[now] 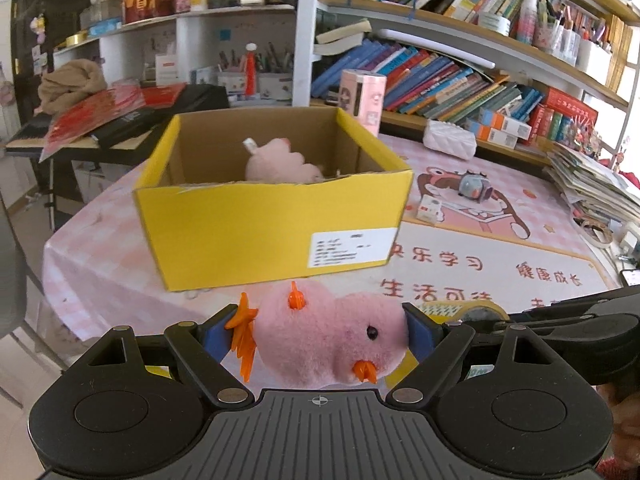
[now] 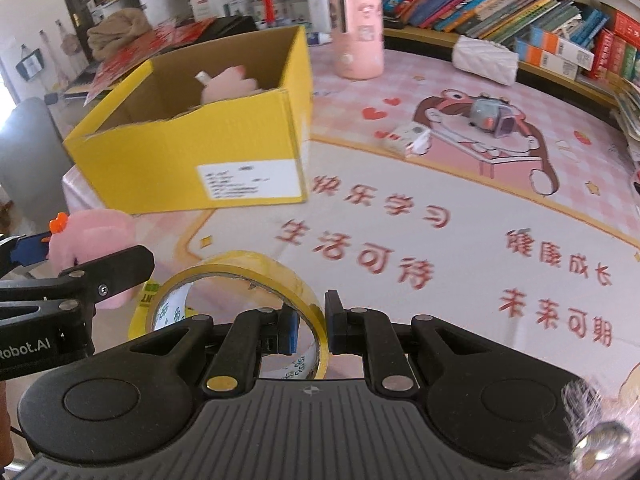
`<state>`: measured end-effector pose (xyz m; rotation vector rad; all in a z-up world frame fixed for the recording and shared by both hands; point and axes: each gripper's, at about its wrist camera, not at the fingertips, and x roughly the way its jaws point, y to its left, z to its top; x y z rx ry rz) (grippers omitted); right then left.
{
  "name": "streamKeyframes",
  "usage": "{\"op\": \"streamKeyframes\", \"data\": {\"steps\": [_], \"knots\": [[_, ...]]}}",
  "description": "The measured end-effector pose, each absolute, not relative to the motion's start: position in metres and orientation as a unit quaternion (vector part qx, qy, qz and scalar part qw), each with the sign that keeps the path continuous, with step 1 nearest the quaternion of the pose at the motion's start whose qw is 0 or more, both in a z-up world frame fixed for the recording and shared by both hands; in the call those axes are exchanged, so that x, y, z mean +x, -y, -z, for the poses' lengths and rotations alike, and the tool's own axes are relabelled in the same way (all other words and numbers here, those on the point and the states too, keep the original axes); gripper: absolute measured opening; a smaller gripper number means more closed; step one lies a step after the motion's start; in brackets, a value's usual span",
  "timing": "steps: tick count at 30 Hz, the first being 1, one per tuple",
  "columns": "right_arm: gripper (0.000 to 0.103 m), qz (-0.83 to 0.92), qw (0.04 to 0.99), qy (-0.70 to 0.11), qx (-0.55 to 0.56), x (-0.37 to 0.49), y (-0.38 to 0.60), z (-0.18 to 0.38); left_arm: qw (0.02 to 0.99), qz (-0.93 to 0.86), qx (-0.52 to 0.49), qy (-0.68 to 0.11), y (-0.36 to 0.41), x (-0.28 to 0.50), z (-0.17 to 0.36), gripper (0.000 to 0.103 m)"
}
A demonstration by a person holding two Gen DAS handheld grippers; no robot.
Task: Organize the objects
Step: 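Lift the pink chick and yellow tape roll and carry them toward the yellow box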
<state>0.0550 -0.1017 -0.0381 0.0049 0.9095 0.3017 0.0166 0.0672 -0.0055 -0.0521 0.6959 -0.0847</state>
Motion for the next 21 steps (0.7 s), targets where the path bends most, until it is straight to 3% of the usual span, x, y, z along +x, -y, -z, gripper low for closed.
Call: {"op": "streamKeyframes", "data": {"steps": [21], "knots": [[0.013, -0.164, 0.891, -0.422, -0.016, 0.032, 0.043, 0.028, 0.954, 0.03, -0.024, -0.297, -0.113, -0.009, -0.013, 0.085]]}}
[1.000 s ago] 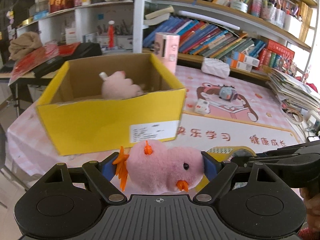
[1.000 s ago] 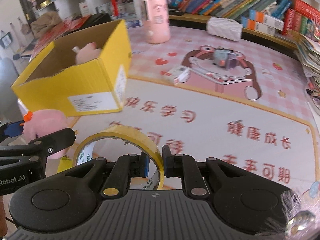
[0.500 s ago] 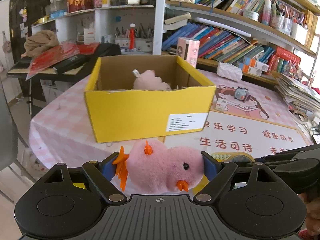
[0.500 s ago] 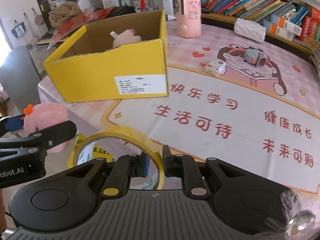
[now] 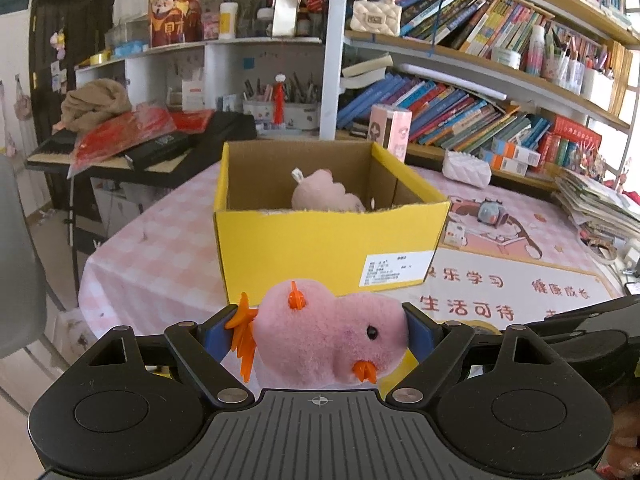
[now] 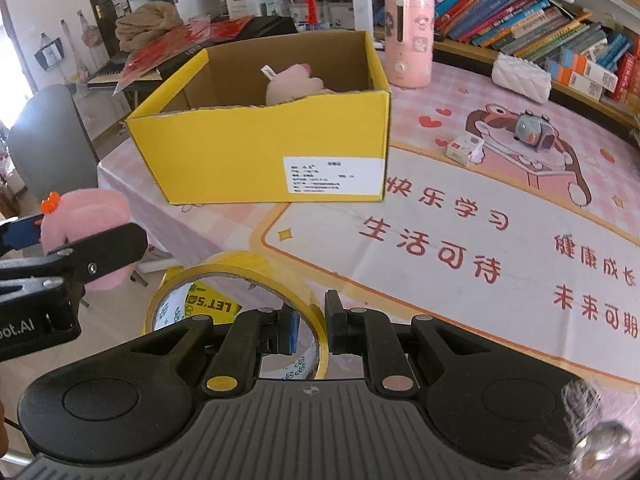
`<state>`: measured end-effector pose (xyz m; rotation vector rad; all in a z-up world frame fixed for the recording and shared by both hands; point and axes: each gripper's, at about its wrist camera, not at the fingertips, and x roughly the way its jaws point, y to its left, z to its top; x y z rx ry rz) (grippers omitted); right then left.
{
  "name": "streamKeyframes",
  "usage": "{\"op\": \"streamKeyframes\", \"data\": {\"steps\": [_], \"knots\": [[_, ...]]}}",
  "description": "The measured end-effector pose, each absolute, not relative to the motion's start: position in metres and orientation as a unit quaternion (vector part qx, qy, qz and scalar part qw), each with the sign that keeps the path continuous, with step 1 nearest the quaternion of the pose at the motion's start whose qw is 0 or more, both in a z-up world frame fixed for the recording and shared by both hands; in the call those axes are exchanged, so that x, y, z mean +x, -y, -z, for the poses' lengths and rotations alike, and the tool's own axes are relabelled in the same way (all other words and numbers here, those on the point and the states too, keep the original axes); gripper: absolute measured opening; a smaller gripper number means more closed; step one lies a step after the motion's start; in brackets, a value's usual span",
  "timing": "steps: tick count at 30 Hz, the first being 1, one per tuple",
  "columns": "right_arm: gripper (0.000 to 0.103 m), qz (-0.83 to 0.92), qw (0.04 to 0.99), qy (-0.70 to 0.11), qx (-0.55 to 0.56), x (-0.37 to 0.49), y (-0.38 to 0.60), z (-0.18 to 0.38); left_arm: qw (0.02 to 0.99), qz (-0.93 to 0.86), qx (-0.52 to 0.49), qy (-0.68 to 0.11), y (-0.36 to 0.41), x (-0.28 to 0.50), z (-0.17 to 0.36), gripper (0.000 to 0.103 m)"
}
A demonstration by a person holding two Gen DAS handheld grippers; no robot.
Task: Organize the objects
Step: 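Lift the pink chick and yellow tape roll and carry them toward the yellow box, then lower the pink chick and tape roll over the yellow box with both tools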
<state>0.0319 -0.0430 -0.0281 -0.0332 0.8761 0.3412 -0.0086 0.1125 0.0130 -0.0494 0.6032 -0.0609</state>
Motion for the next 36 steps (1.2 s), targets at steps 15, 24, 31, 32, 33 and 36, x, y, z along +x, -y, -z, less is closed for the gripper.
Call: {"op": "streamKeyframes", "data": {"steps": [15, 24, 31, 32, 33, 36], "knots": [[0.013, -0.164, 0.913, -0.372, -0.013, 0.078, 0.045, -0.007, 0.972, 0.017, -0.022, -0.234, -0.115, 0.031, -0.045, 0.085], [0.013, -0.17, 0.935, -0.311, -0.018, 0.143, 0.047, -0.039, 0.977, -0.001, -0.012, -0.211, -0.11, 0.084, -0.055, 0.085], [0.013, -0.162, 0.946, -0.282, -0.007, 0.194, 0.05, -0.051, 0.973, -0.012, -0.001, -0.229, -0.102, 0.124, -0.041, 0.085], [0.013, -0.165, 0.945, -0.281, -0.006, 0.2, 0.049, -0.051, 0.972, -0.014, 0.002, -0.234, -0.1, 0.13, -0.039, 0.085], [0.013, -0.168, 0.945, -0.28, -0.007, 0.205, 0.048, -0.051, 0.971, -0.015, 0.005, -0.238, -0.098, 0.134, -0.036, 0.085], [0.013, -0.178, 0.944, -0.278, -0.013, 0.22, 0.042, -0.048, 0.967, -0.02, 0.016, -0.255, -0.093, 0.148, -0.027, 0.085]]}}
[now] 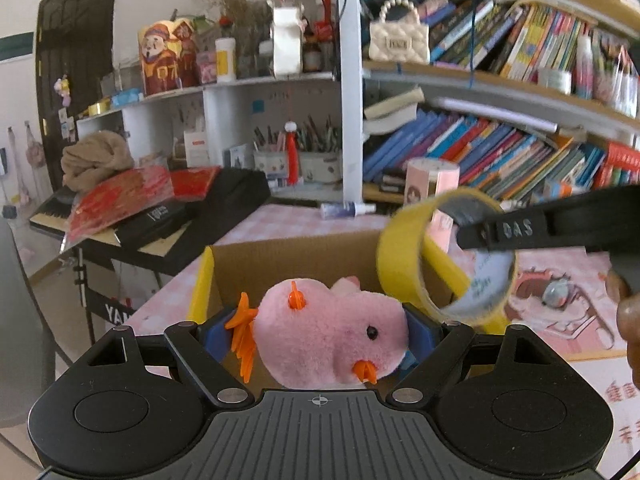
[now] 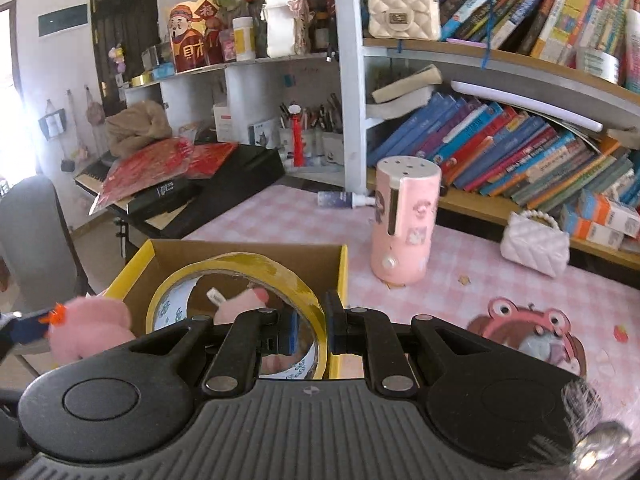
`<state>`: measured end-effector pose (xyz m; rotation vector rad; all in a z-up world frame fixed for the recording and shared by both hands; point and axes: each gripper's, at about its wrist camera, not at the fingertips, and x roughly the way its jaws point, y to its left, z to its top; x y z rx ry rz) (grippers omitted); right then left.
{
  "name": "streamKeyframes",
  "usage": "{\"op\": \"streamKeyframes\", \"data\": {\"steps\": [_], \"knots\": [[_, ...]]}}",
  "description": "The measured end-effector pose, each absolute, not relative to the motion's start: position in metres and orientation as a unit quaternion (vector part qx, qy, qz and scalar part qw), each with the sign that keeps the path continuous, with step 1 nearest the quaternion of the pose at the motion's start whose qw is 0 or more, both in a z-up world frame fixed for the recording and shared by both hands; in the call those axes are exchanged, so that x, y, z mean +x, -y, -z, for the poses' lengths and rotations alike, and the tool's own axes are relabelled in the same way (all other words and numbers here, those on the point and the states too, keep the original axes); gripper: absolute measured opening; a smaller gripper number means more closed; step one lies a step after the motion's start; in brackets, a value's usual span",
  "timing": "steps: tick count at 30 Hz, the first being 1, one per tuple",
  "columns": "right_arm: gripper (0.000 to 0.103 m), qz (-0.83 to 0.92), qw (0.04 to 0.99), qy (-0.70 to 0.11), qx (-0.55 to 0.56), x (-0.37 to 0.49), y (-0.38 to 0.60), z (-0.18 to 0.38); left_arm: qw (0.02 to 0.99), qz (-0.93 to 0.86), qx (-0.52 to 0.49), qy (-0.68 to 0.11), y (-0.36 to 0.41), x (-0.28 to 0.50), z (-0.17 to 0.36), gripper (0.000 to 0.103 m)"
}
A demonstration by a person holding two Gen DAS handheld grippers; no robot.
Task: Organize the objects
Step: 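Lower the pink chick and tape roll over the yellow box with both tools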
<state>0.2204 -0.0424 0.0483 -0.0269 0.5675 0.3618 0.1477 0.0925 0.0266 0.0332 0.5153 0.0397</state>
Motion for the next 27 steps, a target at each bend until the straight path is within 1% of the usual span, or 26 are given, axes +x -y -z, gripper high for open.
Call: {"op": "streamKeyframes", "data": {"steps": [7, 15, 22, 27], "knots": [[0.013, -0.2, 0.93, -0.305, -0.036, 0.253, 0.026, -0.029, 0.955, -0.041, 0.033, -0.293, -0.09, 0.171, -0.008, 0.085], [0.013, -0.233, 0.914, -0.319, -0.086, 0.277, 0.002, -0.01, 0.938, -0.051, 0.047, -0.339, -0.087, 0.19, 0.01, 0.086], [0.013, -0.252, 0.895, -0.335, -0.152, 0.295, -0.022, -0.001, 0.929, -0.06, 0.049, -0.361, -0.088, 0.199, 0.017, 0.086], [0.013, -0.264, 0.883, -0.346, -0.177, 0.305, -0.034, 0.006, 0.925, -0.067, 0.054, -0.369, -0.087, 0.202, 0.02, 0.087]]}}
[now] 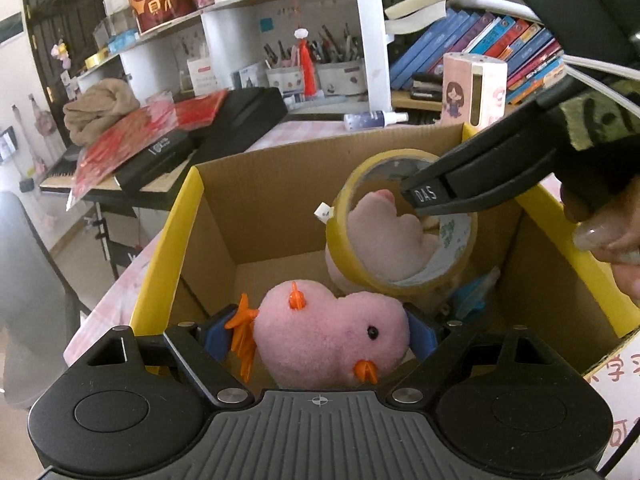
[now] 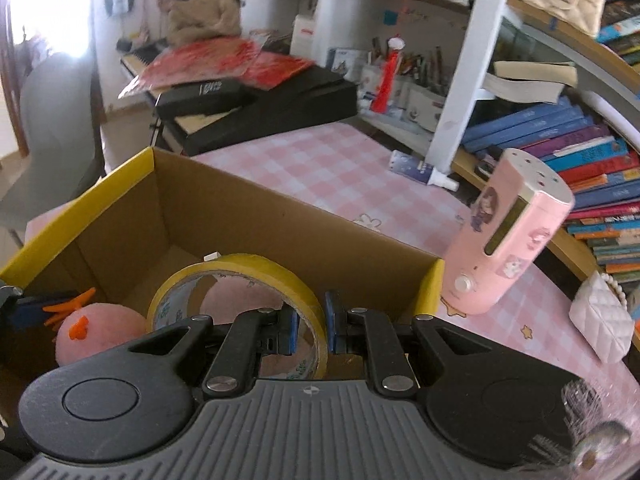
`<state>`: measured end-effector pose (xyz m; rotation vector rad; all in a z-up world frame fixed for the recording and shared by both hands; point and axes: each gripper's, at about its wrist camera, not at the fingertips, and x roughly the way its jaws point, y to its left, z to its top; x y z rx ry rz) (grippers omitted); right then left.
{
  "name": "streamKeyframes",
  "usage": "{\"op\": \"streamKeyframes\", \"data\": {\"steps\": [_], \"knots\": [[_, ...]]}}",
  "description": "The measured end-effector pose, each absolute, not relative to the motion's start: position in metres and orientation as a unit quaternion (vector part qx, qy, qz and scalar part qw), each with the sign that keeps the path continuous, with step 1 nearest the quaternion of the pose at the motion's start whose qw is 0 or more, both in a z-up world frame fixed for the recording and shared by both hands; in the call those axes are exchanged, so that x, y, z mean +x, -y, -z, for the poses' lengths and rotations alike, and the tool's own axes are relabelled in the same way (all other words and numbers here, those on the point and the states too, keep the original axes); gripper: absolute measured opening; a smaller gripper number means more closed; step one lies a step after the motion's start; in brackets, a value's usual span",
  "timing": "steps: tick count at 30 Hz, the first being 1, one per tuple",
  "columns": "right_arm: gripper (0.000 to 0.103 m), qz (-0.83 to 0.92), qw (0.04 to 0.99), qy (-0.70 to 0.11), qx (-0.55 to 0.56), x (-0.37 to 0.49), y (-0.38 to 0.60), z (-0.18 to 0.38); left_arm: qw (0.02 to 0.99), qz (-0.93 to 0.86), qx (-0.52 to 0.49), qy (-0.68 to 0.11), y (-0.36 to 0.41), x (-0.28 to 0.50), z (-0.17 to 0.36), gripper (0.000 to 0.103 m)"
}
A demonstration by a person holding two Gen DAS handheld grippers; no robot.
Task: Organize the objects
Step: 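Lower the pink chick and tape roll over the yellow box with both tools, then open the left gripper to drop the chick while the right gripper releases the tape roll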
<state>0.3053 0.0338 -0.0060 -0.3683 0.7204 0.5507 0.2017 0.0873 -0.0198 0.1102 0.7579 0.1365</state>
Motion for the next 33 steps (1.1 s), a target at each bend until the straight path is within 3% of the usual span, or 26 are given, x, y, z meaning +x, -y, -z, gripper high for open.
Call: {"op": "streamKeyframes", "data": {"steps": [25, 28, 30, 33], "knots": [[0.016, -0.293, 0.866, -0.361, -0.185, 0.323, -0.059, 0.011, 0.931, -0.073, 0.036, -0.355, -0.084, 0.191, 0.009, 0.096], [0.036, -0.294, 0.865, -0.352, -0.201, 0.321, -0.061, 0.01, 0.933, -0.075, 0.031, -0.35, -0.087, 0.188, 0.006, 0.096], [0.04, -0.297, 0.864, -0.348, -0.209, 0.319, -0.062, 0.008, 0.934, -0.075, 0.031, -0.347, -0.087, 0.187, 0.005, 0.096], [0.056, -0.296, 0.863, -0.351, -0.21, 0.315, -0.059, 0.006, 0.936, -0.075, 0.029, -0.343, -0.089, 0.184, 0.003, 0.096]]}}
